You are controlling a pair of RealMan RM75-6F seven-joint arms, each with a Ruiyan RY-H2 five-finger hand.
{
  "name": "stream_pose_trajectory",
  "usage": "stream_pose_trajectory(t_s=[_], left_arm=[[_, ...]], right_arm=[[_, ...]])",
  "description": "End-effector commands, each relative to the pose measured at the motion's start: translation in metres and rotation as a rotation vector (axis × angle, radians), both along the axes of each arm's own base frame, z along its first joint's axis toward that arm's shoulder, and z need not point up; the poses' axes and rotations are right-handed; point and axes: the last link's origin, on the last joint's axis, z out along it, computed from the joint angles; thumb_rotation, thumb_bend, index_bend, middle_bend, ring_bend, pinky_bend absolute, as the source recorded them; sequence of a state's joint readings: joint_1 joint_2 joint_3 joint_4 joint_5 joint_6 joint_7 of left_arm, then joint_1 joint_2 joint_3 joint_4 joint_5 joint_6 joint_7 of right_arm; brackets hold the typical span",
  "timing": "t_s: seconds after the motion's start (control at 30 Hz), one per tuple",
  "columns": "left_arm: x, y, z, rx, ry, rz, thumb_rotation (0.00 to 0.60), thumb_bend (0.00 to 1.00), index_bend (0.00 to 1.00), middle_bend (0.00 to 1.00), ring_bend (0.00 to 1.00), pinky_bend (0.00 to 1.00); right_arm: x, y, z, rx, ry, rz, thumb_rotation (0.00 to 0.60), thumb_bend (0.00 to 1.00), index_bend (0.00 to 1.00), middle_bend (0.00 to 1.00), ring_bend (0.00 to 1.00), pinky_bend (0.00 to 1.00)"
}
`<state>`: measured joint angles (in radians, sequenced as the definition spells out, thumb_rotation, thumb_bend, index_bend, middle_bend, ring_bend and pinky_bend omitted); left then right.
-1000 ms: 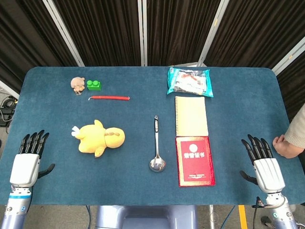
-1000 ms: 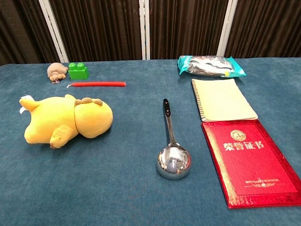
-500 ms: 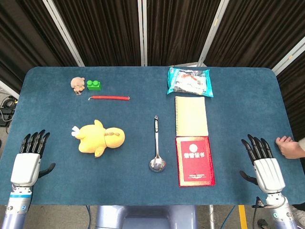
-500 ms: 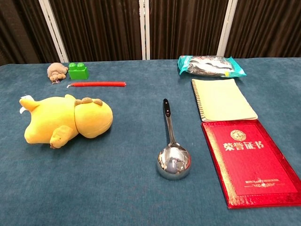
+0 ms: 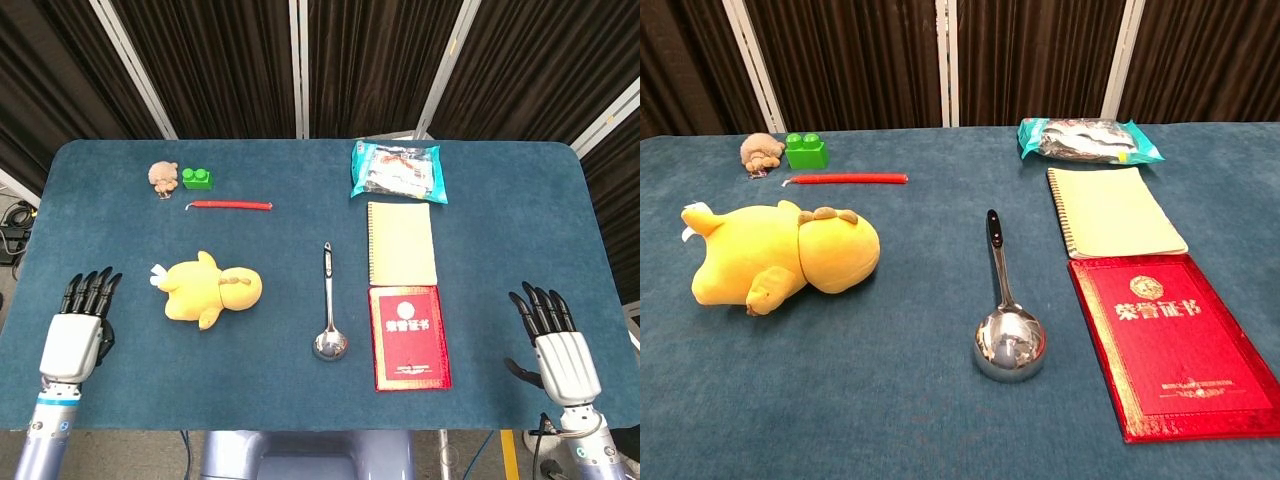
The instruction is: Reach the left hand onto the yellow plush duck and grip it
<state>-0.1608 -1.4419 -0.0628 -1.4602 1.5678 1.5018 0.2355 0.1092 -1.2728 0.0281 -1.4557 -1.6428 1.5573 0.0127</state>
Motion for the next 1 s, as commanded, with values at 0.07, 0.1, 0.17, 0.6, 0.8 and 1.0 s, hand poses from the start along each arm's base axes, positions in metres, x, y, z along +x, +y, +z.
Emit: stream_pose_trajectory(t_s=[0.07,0.1,0.17,0.6,0.8,1.0], left_arm=[[0.009,0.015,-0.020,-0.033,0.008,-0.047,0.600,1.00,0.00,0.00,0.00,0.00],[0.010,0.018,-0.023,-0.039,0.010,-0.050,0.600,1.00,0.00,0.00,0.00,0.00],[0.011,0.021,-0.027,-0.047,0.012,-0.052,0.600,1.00,0.00,0.00,0.00,0.00],[0.025,0.055,-0.080,-0.130,0.093,-0.044,0.600,1.00,0.00,0.00,0.00,0.00],[0.030,0.061,-0.097,-0.164,0.110,-0.039,0.600,1.00,0.00,0.00,0.00,0.00],[0.036,0.066,-0.109,-0.172,0.123,-0.050,0.600,1.00,0.00,0.00,0.00,0.00]], right_arm=[[0.000,0.000,0.000,0.002,-0.001,-0.002,0.600,0.18,0.00,0.00,0.00,0.00],[0.000,0.000,0.000,0.002,-0.002,-0.002,0.600,0.18,0.00,0.00,0.00,0.00],[0.000,0.000,0.000,0.001,-0.003,-0.002,0.600,0.18,0.00,0.00,0.00,0.00],[0.000,0.000,0.005,-0.006,-0.023,-0.002,0.600,0.18,0.00,0.00,0.00,0.00],[-0.001,-0.001,0.005,-0.005,-0.027,-0.005,0.600,0.18,0.00,0.00,0.00,0.00],[-0.001,-0.001,0.007,-0.007,-0.034,-0.007,0.600,0.18,0.00,0.00,0.00,0.00]])
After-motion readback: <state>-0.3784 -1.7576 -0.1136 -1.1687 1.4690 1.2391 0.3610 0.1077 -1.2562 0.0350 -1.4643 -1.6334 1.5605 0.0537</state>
